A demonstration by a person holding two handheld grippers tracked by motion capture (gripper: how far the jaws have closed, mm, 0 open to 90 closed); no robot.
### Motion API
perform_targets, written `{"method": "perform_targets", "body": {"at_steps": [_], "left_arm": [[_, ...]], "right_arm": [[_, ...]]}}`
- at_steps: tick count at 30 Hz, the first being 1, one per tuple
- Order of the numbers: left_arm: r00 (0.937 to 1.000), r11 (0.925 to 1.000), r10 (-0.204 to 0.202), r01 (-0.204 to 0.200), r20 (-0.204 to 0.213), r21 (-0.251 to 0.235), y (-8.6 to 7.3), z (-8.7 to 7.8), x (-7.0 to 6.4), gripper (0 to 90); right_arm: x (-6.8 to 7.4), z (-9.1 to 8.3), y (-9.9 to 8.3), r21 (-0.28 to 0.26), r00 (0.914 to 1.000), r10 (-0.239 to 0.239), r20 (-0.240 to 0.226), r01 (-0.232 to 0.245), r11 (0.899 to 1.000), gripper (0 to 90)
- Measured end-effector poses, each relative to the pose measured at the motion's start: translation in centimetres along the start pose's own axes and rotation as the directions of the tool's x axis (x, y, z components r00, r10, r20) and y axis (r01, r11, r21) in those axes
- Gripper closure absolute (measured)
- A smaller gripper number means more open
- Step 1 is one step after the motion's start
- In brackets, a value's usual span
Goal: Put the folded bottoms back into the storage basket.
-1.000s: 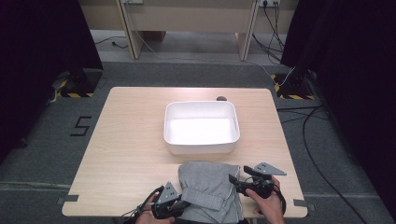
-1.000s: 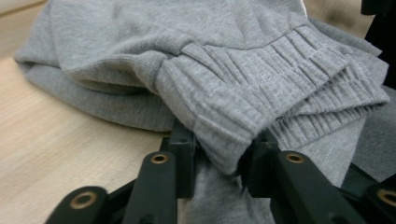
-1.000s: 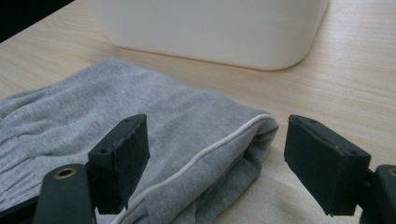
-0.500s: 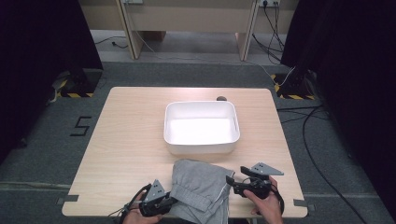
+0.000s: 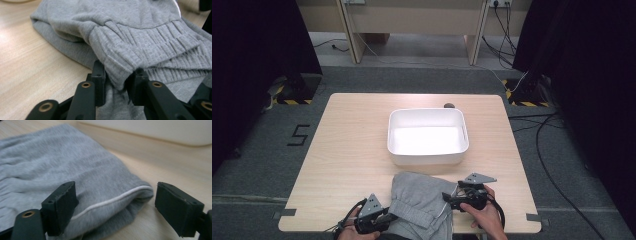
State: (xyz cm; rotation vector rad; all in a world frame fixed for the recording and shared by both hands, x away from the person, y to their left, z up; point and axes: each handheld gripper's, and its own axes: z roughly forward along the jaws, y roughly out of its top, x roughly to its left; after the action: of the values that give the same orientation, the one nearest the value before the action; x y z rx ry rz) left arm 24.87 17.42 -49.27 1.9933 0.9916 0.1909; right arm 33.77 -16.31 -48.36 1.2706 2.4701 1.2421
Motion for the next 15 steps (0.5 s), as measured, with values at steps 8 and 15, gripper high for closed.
{"method": "perform_targets", "body": {"at_steps": [8,15], "left_arm": [[0.9981,0.9998,0.017,-0.016,-0.06,0.015,-0.15,-0.15,-0.53,48.8],[0.9921,0.9989,-0.034,0.038,-0.121,0.028,-0.44,-0.8,-0.52,30.9]], "right_arm": [[0.93,0.86,-0.14,-0.007,0.9981,-0.044,-0.044,0.044,0.999,39.0],[0.89,0.73,-0.28,-0.016,0.9981,-0.034,-0.051,0.033,0.999,44.8]]}}
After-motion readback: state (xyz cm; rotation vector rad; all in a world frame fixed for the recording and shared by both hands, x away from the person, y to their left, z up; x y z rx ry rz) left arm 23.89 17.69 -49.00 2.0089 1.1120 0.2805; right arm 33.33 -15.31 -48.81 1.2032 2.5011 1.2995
